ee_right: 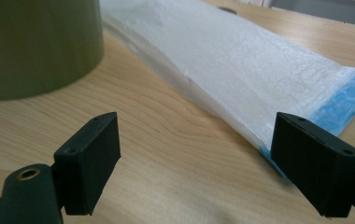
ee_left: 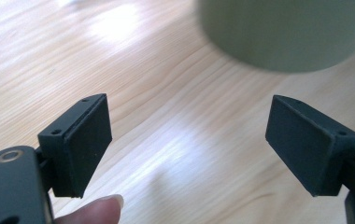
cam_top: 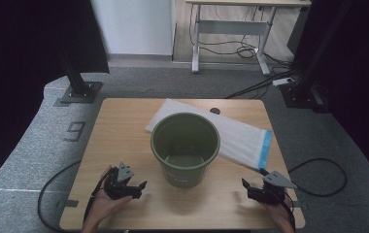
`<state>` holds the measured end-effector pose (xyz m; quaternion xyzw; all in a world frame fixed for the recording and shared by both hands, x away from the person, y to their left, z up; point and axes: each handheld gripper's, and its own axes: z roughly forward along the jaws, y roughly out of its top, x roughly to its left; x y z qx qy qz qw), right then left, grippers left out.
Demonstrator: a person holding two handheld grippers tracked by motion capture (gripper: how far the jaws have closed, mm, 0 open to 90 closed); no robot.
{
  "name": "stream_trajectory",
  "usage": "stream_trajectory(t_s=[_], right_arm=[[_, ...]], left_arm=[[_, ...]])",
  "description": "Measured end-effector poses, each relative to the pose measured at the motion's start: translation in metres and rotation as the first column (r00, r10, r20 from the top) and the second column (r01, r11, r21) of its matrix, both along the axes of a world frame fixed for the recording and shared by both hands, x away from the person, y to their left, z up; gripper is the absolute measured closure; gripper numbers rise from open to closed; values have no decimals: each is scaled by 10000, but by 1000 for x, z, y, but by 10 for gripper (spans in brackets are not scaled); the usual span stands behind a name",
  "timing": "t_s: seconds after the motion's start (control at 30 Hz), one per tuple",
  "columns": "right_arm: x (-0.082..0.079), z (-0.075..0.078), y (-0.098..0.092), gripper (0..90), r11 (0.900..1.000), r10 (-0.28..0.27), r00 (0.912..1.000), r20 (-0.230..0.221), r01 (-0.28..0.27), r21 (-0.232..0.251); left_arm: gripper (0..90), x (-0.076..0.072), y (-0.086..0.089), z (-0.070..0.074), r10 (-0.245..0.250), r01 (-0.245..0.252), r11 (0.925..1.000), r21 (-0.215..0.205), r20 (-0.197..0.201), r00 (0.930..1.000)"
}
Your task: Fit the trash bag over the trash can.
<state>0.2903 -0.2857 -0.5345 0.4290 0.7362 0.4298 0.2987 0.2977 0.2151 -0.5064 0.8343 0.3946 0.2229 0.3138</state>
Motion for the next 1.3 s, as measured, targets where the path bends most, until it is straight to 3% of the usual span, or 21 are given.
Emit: stream_trajectory(t_s=[0.17, 0.2, 0.23, 0.27, 0.33, 0.5, 0.57, 0.6, 0.63, 0.7, 0.77, 0.8, 0.9, 1.07, 1.1, 1.13, 1.17, 1.23, 1.27, 1.3], right_arm=[[30, -2, 10, 190, 9993, -273, 9977, -624, 287, 225], [43, -2, 18, 194, 9995, -307, 9965, -779, 311, 34], [43, -2, 18, 194, 9995, -307, 9965, -779, 311, 34], [57, -1, 28, 211, 9994, -272, 9956, -894, 251, -247], [65, -1, 32, 220, 9992, -288, 9948, -977, 258, -317], [101, -12, 44, 350, 9963, -587, 9870, -1499, 485, -707], [103, -15, 44, 384, 9957, -597, 9846, -1645, 471, -794], [107, -18, 42, 456, 9958, -605, 9784, -1974, 455, -798], [107, -18, 42, 456, 9958, -605, 9784, -1974, 455, -798], [108, -18, 39, 609, 9974, -581, 9764, -2081, 477, -544], [109, -18, 38, 658, 9984, -452, 9757, -2146, 369, -425], [108, -18, 36, 806, 9989, -362, 9762, -2137, 286, -384], [105, -18, 33, 885, 9987, -373, 9762, -2134, 291, -416], [84, -16, 21, 889, 9976, -383, 9735, -2256, 244, -641], [79, -16, 18, 889, 9982, -352, 9726, -2298, 229, -561], [62, -15, 10, 889, 9985, -377, 9692, -2435, 270, -475], [62, -15, 10, 889, 9985, -377, 9692, -2435, 270, -475], [43, -16, -1, 889, 9989, -473, 9652, -2572, 450, -150], [26, -16, -8, 889, 9989, -446, 9636, -2635, 461, -4], [26, -16, -8, 889, 9989, -446, 9636, -2635, 461, -4]], left_arm=[[145, -1, 16, -12, 526, -523, 9985, 134, -278, 9982], [145, -2, 18, -14, 573, -568, 9983, 149, -350, 9977], [145, -3, 21, -17, 656, -649, 9978, 163, -434, 9969], [145, -7, 27, -22, 880, -869, 9960, 223, -531, 9947], [146, -9, 30, -23, 974, -966, 9952, 179, -575, 9936], [146, -18, 37, -28, 1364, -1365, 9906, 33, -620, 9887], [146, -20, 38, -29, 1468, -1471, 9891, 5, -599, 9873], [147, -20, 38, -30, 1517, -1521, 9884, -11, -609, 9865], [147, -20, 38, -31, 1577, -1583, 9874, -48, -633, 9855], [147, -20, 37, -33, 1584, -1595, 9871, -103, -699, 9849], [147, -19, 36, -34, 1577, -1588, 9873, -104, -698, 9850], [147, -19, 36, -34, 1542, -1552, 9879, -87, -681, 9857], [147, -18, 35, -33, 1551, -1562, 9877, -117, -659, 9857], [152, -12, 37, -29, 1515, -1536, 9877, -303, -623, 9865], [153, -10, 38, -28, 1500, -1522, 9878, -331, -615, 9868], [154, -9, 38, -27, 1516, -1539, 9874, -366, -604, 9866], [154, -8, 39, -26, 1521, -1548, 9870, -442, -600, 9865], [158, -4, 40, -25, 1490, -1522, 9867, -564, -566, 9872], [159, -2, 40, -24, 1476, -1510, 9866, -620, -560, 9875], [159, 0, 41, -24, 1463, -1499, 9864, -669, -566, 9876]])
